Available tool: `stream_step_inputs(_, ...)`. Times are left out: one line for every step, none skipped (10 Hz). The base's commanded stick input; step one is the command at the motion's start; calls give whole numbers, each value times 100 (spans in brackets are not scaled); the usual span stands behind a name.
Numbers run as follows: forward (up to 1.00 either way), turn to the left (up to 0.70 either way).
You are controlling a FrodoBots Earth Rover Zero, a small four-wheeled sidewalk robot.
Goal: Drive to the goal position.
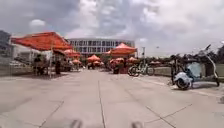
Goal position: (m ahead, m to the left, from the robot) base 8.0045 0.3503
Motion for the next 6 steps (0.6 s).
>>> stream_step_inputs(85, 2)
stream_step_inputs(85, 1)
stream_step_inputs(85, 1)
stream_step_inputs(85, 15)
stream_step_inputs(85, 31)
stream_step_inputs(85, 17)
